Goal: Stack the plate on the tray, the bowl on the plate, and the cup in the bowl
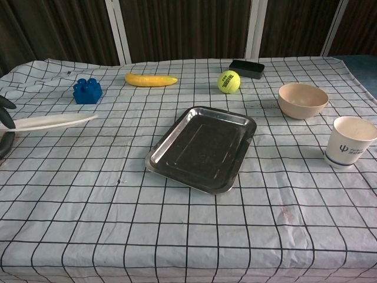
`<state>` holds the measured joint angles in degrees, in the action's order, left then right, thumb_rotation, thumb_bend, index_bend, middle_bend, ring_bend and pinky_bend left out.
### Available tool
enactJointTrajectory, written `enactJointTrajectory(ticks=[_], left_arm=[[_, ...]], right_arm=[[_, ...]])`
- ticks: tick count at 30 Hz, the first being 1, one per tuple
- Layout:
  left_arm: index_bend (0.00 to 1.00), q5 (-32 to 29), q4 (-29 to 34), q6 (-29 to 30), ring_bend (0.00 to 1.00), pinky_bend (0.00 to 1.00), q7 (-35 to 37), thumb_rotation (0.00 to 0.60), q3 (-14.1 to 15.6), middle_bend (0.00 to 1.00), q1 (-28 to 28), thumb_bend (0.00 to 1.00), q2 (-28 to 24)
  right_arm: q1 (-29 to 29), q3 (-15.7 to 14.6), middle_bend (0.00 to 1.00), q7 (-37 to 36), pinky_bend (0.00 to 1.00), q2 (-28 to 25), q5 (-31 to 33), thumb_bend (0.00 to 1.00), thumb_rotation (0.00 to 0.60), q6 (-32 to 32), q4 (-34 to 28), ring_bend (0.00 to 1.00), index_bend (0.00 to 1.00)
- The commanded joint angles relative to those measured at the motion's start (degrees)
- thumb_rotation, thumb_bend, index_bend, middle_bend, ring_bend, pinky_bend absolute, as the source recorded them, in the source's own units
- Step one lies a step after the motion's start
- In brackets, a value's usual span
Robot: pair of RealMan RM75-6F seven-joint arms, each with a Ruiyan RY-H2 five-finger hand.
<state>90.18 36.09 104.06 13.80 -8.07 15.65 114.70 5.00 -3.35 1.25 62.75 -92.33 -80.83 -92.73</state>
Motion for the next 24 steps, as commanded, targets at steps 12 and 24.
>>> enactJointTrajectory(ticks=[12,24], left_arm=[[0.72,3.5,19.9,-5.9,0.18,0.1,-11.4,0.6,-4.2,0.37,13.2,0.45,-3.1],[0.72,-1.1,18.1,-18.8,0.19,0.08,-6.6,0.6,-7.0,0.39,21.9,0.49,5.0]], right_arm=[[-0.9,0.6,0.0,-3.1,0.0,-1.0,-1.0,0.17,0.6,-3.0,0.0,0.0,0.0],[-1.3,1.8,0.0,-6.1,0.0,-2.5,0.7,0.17,0.6,-3.9,0.0,0.0,0.0]])
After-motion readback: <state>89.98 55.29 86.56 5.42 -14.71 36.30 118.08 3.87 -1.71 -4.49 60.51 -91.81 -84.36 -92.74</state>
